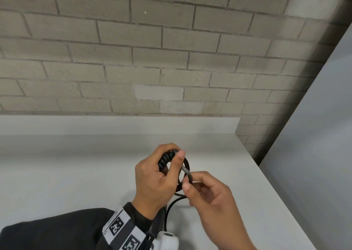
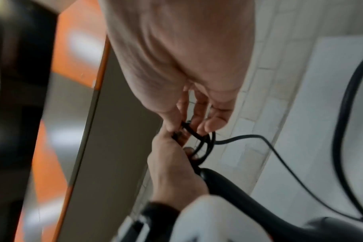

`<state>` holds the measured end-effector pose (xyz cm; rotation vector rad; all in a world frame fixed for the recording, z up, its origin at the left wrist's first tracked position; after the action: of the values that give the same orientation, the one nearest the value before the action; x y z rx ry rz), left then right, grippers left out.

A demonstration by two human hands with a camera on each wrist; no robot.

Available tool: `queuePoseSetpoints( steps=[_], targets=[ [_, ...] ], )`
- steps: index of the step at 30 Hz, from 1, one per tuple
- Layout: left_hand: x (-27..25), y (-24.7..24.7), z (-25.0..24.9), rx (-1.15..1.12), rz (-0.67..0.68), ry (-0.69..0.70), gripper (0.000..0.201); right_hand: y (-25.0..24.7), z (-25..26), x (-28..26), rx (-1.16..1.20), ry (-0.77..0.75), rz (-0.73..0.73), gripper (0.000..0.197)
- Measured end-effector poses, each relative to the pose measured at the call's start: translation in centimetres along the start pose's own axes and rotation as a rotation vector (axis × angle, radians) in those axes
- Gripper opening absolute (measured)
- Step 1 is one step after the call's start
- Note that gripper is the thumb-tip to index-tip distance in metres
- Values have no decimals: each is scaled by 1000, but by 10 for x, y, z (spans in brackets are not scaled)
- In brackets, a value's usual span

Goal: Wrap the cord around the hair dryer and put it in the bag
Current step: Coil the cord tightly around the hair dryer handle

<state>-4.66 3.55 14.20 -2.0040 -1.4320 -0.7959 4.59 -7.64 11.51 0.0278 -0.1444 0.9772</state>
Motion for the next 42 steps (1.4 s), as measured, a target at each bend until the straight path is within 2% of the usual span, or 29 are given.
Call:
queuePoseSetpoints(
  steps=[3, 6, 8, 10, 12, 14, 17, 18, 22, 26, 28, 31, 32, 34, 36, 38, 39, 42],
  targets=[
    [-1, 0, 2, 3, 5, 0, 17, 3, -2, -6, -138, -105, -61, 11],
    [1, -2, 2, 14, 8, 26, 18, 0, 5, -5, -95, -75, -21, 14],
    [2, -4, 3, 17, 6, 35, 17, -3, 5, -3, 146, 69, 47, 22],
    [3, -4, 2, 4, 9, 35, 18, 0, -2, -5, 460, 282, 110, 30],
    [2, -3, 2, -19, 11, 29, 19, 3, -5, -6, 670, 349, 153, 36],
    [2, -3, 3, -24, 1, 7, 22, 2, -6, -6, 605, 222, 177, 34],
    [3, -5, 8, -11, -1, -14, 28, 1, -10, -11, 206, -62, 129, 17],
    [4, -6, 9, -4, -3, -14, 29, 3, -13, -13, 103, -132, 108, 19],
    [3, -6, 11, 22, -7, -23, 34, 12, -25, -14, -133, -252, 18, 38],
    [2, -7, 10, 19, -7, -27, 38, 10, -20, -17, -338, -442, -78, 21],
    [3, -8, 10, 17, -14, -26, 37, 3, -17, -15, -266, -390, -109, 14],
    [6, -13, 14, 1, -42, -51, 33, -18, -13, -8, 41, -201, -157, 6],
    [7, -15, 16, -2, -49, -57, 33, -25, -10, -8, 164, -158, -161, 13],
    [10, -19, 19, -5, -52, -64, 35, -35, -12, -8, 431, -39, -116, 46],
    [10, -20, 20, -2, -48, -65, 35, -42, -19, -11, 608, 107, -52, 62],
    [9, -20, 19, 6, -42, -57, 30, -48, -25, -13, 568, 182, -8, 65],
    [8, -19, 18, 12, -37, -52, 26, -53, -26, -12, 474, 169, -27, 66],
    [6, -15, 18, 29, -31, -55, 24, -68, -27, -10, 150, 14, -178, 51]
  ],
)
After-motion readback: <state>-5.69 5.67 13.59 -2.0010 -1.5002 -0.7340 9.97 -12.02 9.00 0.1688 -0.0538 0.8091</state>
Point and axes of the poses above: each hand's wrist, its own x-axis towards the middle knuckle, its own y-axis out of the palm, z = x × y, the point moved 7 cm from there along x, towards the middle knuckle, and after that the axes turned 1 degree about y, right-handed, at the moved point
